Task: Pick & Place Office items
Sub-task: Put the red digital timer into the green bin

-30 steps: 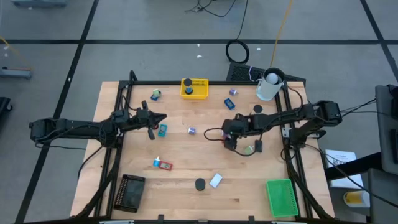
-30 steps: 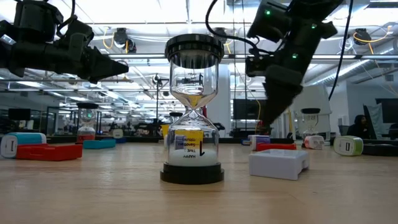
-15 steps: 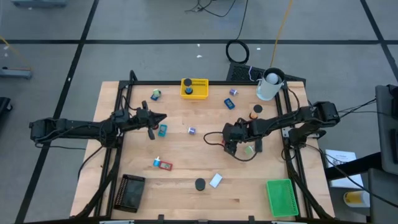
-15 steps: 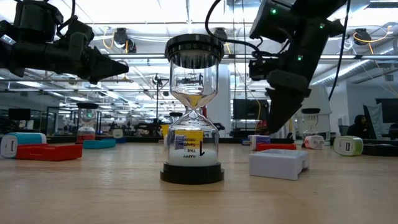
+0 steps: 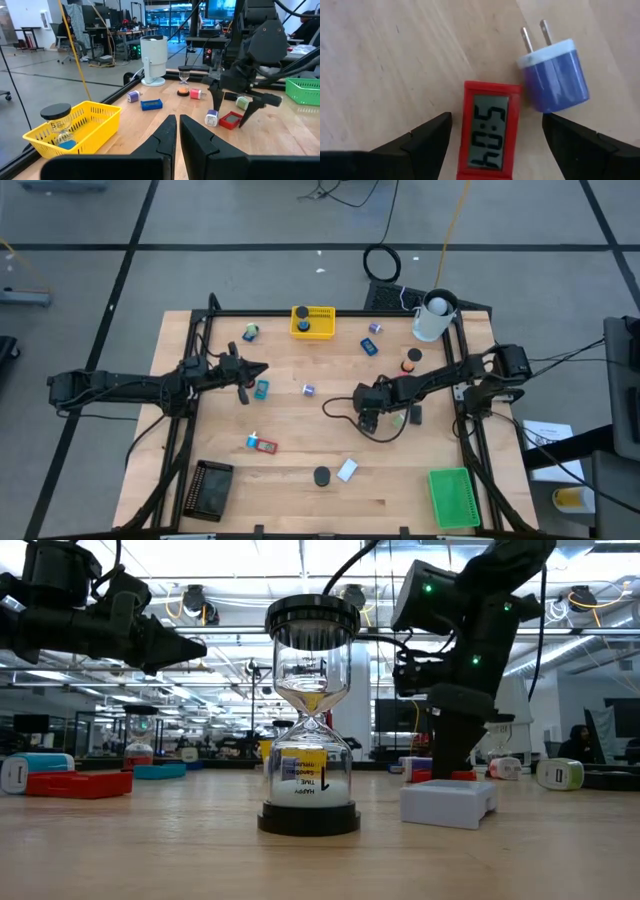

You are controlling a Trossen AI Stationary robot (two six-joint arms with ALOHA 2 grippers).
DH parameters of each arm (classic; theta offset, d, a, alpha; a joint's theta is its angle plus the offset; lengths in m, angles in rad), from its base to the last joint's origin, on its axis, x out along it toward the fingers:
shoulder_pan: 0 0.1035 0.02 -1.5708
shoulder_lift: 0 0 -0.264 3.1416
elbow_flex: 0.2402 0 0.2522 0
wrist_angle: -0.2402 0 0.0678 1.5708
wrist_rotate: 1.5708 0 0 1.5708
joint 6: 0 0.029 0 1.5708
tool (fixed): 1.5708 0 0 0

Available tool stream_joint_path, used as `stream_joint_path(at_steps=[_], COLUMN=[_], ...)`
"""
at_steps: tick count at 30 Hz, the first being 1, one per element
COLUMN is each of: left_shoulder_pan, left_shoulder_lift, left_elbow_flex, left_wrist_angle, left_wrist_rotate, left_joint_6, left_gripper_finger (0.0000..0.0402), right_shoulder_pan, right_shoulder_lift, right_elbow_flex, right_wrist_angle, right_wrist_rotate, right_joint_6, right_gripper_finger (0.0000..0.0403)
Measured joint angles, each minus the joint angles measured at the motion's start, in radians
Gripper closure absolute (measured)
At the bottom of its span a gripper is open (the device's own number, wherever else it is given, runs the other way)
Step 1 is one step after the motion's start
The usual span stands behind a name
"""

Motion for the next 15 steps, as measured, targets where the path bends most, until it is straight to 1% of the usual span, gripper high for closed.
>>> stream_joint_path(at_steps=[5,15], left_shoulder_pan=[0.0,0.0], left_shoulder_lift=[0.0,0.0], left_elbow_flex=[0.0,0.0], left_wrist_angle=[0.0,0.0], left_wrist_rotate=[0.0,0.0], left_joint_6=[0.0,0.0], left_gripper_finger=[0.0371,0.0371], right_shoulder_pan=[0.0,0.0], right_shoulder_lift=[-0.001,-0.002], right_elbow_flex=[0.0,0.0], right_wrist_angle=[-0.004,-0.016], right_wrist_rotate=[-0.004,-0.004], right_joint_6=[-0.001,-0.007], right_gripper_finger=[0.0132,0.0212])
